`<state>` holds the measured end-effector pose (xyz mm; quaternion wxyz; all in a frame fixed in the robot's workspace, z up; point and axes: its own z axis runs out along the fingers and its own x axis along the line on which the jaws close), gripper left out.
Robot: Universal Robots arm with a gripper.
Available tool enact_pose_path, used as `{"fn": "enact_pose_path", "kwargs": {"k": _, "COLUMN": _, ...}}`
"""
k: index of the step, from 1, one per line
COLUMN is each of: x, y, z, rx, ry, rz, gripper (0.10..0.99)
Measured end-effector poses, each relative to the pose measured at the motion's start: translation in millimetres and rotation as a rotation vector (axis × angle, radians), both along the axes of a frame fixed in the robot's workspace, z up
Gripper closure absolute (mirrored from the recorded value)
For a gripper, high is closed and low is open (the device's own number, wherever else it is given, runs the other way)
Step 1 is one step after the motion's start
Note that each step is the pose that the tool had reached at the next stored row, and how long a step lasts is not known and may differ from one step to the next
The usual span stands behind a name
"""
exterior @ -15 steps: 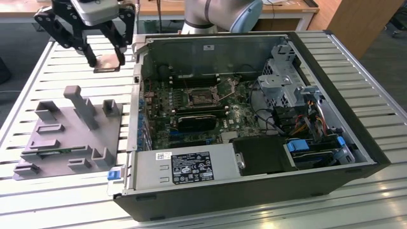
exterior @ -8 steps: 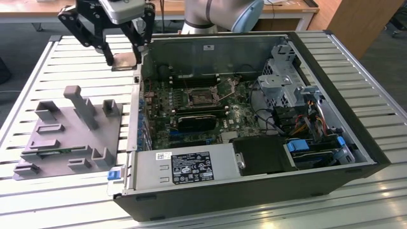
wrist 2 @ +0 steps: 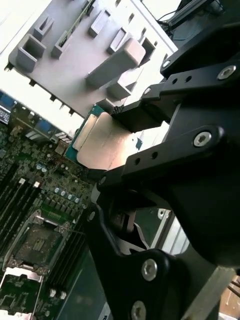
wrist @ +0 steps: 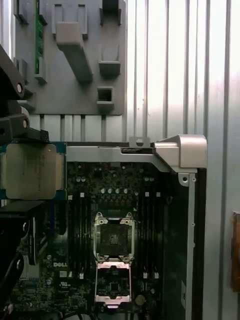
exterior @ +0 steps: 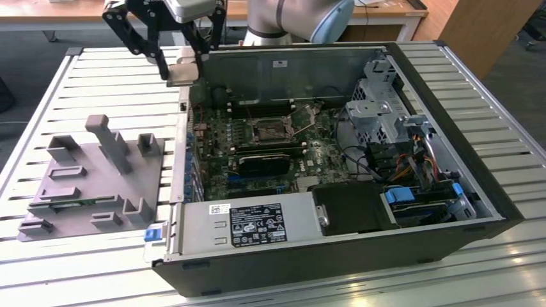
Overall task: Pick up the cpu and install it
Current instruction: 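Pick up the cpu and move it towards the insertion slot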
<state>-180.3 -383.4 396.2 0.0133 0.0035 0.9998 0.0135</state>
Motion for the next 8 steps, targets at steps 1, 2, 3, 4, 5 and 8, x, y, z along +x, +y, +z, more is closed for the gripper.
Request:
{"fn": "enact_pose_path", "kwargs": {"k": 1, "x": 3.1, "y": 2.0, "z": -0.2, "rx": 0.0, "ry": -0.0001, "rz": 0.0, "gripper": 0.545}}
{"fn": "enact_pose_path", "kwargs": {"k": 2, "x": 6.1, "y": 3.8, "z": -0.4, "rx": 0.0, "ry": -0.0002, "rz": 0.0, "gripper": 0.545}}
{"fn": "enact_pose_path", "kwargs": {"k": 3, "x": 9.0, "y": 5.5, "z": -0.6, "rx": 0.0, "ry": -0.0002, "rz": 0.0, "gripper": 0.545}}
{"fn": "enact_pose_path", "kwargs": {"k": 4, "x": 12.1, "y": 7.3, "z": -0.7, "rx": 0.0, "ry": -0.0001, "rz": 0.0, "gripper": 0.545}}
{"fn": "enact_pose_path", "kwargs": {"k": 5, "x": 15.1, "y": 9.0, "z": -0.9, "rx": 0.0, "ry": 0.0, "rz": 0.0, "gripper": 0.545}}
{"fn": "enact_pose_path", "kwargs": {"k": 8, "x": 25.8, "y": 12.7, "z": -2.0, "rx": 0.0, "ry": -0.0002, "rz": 0.0, "gripper": 0.545}}
